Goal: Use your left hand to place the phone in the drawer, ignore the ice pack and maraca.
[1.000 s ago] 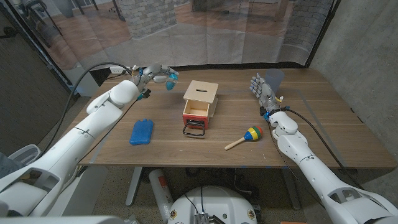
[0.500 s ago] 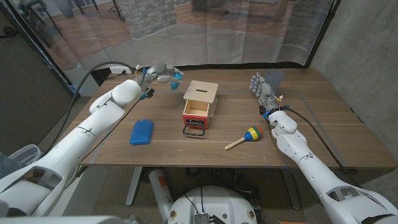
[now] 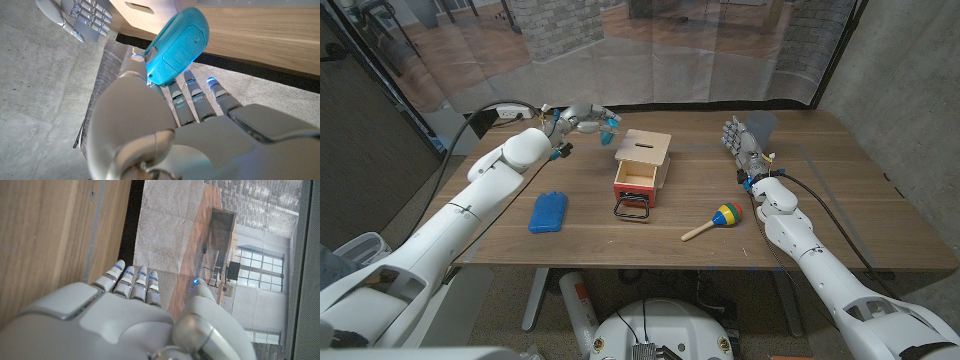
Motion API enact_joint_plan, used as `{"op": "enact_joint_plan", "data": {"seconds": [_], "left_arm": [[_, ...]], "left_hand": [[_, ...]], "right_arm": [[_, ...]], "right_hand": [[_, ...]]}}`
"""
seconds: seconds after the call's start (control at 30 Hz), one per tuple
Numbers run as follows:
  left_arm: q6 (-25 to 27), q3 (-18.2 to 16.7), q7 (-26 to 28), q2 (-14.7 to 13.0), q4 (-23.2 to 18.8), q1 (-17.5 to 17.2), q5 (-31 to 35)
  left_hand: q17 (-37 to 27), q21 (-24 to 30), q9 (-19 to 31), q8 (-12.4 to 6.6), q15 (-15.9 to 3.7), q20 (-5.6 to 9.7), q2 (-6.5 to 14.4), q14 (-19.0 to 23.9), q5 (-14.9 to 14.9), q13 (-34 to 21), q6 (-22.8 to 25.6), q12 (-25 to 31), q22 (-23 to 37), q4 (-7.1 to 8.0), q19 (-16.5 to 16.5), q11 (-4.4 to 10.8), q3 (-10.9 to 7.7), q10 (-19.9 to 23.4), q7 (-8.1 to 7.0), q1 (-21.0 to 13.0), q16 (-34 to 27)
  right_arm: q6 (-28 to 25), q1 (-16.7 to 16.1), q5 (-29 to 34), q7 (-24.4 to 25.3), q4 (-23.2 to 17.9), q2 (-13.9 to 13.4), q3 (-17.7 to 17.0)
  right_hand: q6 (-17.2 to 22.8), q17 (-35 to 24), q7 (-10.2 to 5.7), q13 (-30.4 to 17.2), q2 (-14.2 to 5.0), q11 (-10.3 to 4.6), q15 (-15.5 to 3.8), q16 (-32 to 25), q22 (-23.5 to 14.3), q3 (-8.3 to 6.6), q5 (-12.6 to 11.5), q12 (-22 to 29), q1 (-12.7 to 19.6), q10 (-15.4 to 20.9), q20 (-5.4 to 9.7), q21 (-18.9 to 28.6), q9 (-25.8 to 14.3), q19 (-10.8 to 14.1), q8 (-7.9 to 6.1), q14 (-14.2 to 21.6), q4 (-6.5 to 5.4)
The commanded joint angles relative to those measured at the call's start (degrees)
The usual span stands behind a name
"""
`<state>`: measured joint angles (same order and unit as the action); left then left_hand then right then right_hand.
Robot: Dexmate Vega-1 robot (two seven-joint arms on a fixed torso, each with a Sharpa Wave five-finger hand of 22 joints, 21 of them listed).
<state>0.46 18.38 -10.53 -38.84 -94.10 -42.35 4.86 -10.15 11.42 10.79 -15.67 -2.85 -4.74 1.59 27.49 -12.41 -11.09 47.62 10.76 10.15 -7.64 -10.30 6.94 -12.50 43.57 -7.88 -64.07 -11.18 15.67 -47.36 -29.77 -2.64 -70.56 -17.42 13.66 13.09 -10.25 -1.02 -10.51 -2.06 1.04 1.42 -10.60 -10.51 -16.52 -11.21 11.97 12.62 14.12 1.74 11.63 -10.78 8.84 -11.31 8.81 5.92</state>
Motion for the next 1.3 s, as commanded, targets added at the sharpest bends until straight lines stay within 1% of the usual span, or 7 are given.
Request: {"op": "enact_joint_plan", "data": {"seconds": [0.03,0.3,0.37,0.6,0.97,1.2,1.3], "left_arm": [[-2.59,-0.25,-2.42,1.89,2.50,0.93,-3.62],[-2.95,-0.49,-3.97,2.02,2.81,1.08,-5.40],[-3.12,-0.72,-4.28,2.04,2.82,1.00,-6.00],[-3.20,-1.25,-5.92,1.68,2.18,0.61,-7.84],[-2.46,-2.11,-7.69,0.48,0.62,-0.44,-9.55],[-2.27,-2.70,-8.39,-0.55,-1.23,-1.43,-10.06],[-2.26,-2.97,-8.46,-0.92,-2.10,-1.91,-10.15]], "left_hand": [[-0.11,0.06,0.24,0.06,-8.19,-0.22,1.32,0.47,0.28,-0.09,0.64,0.31,0.04,0.66,-0.17,5.43,-0.88,7.60,-0.13,-1.06,0.22],[-0.10,0.05,0.25,0.06,-8.20,-0.11,1.38,0.57,0.43,-0.10,0.97,0.36,0.04,0.62,-0.20,5.42,-1.00,7.85,-0.19,-1.21,0.21],[-0.10,0.04,0.25,0.07,-8.19,-0.12,1.39,0.60,0.49,-0.10,1.08,0.40,0.04,0.61,-0.20,5.41,-1.04,8.02,0.02,-1.25,0.20],[-0.10,0.01,0.26,0.15,-8.17,-0.11,1.48,0.70,0.65,-0.11,1.26,0.39,0.04,0.60,-0.13,5.41,-1.17,8.21,-0.02,-1.38,0.20],[-0.08,-0.03,0.26,0.10,-8.08,-0.02,1.42,0.82,0.82,-0.11,1.84,0.40,0.04,0.59,-0.06,5.41,-1.24,8.49,-0.06,-1.46,0.19],[-0.09,-0.02,0.26,0.07,-8.05,-0.04,1.40,0.95,0.93,-0.11,2.33,0.44,0.04,0.62,-0.10,5.38,-1.30,8.85,0.04,-1.45,0.17],[-0.09,-0.02,0.25,0.05,-8.06,-0.02,1.43,0.99,0.96,-0.11,2.54,0.45,0.04,0.64,-0.09,5.39,-1.34,8.99,-0.17,-1.46,0.17]], "right_arm": [[0.40,0.31,-0.12,-0.40,0.75,0.19,-0.30],[0.61,0.54,-0.19,-0.80,1.23,0.39,-0.34],[0.67,0.57,-0.21,-0.86,1.33,0.43,-0.36],[0.75,0.61,-0.11,-0.93,1.36,0.48,-0.36],[0.68,0.35,0.00,-0.51,0.83,0.52,-0.38],[0.74,0.22,0.09,-0.39,0.54,0.50,-0.28],[0.75,0.14,0.12,-0.28,0.33,0.49,-0.24]], "right_hand": [[0.06,-0.34,0.27,-0.16,-0.34,0.09,-0.18,-0.16,-0.15,-0.19,-0.07,0.34,0.00,0.21,0.08,0.07,-0.19,0.31,-0.03,0.16,0.30],[0.10,-0.34,0.27,-0.16,-0.35,0.10,-0.18,-0.17,-0.15,-0.18,-0.07,0.33,0.00,0.20,0.09,0.06,-0.19,0.31,-0.04,0.18,0.31],[0.07,-0.34,0.34,-0.16,-0.35,0.03,-0.17,-0.17,-0.15,-0.18,-0.07,0.31,0.00,0.15,0.10,0.06,-0.19,0.31,-0.02,0.20,0.31],[0.10,-0.35,0.29,-0.16,-0.36,0.15,-0.16,-0.18,-0.15,-0.15,-0.07,0.30,-0.03,0.13,0.09,0.05,-0.19,0.30,-0.03,0.21,0.31],[0.09,-0.35,0.31,-0.16,-0.38,0.09,-0.21,-0.16,-0.15,-0.14,-0.07,0.27,-0.02,0.06,0.12,0.04,-0.19,0.28,-0.02,0.18,0.32],[0.07,-0.35,0.34,-0.16,-0.40,0.09,-0.25,-0.15,-0.15,-0.13,-0.07,0.26,-0.02,0.06,0.15,0.03,-0.19,0.27,-0.01,0.18,0.33],[0.09,-0.35,0.36,-0.16,-0.40,0.07,-0.18,-0.16,-0.15,-0.13,-0.08,0.25,-0.01,0.03,0.14,0.03,-0.19,0.26,-0.02,0.20,0.34]]}}
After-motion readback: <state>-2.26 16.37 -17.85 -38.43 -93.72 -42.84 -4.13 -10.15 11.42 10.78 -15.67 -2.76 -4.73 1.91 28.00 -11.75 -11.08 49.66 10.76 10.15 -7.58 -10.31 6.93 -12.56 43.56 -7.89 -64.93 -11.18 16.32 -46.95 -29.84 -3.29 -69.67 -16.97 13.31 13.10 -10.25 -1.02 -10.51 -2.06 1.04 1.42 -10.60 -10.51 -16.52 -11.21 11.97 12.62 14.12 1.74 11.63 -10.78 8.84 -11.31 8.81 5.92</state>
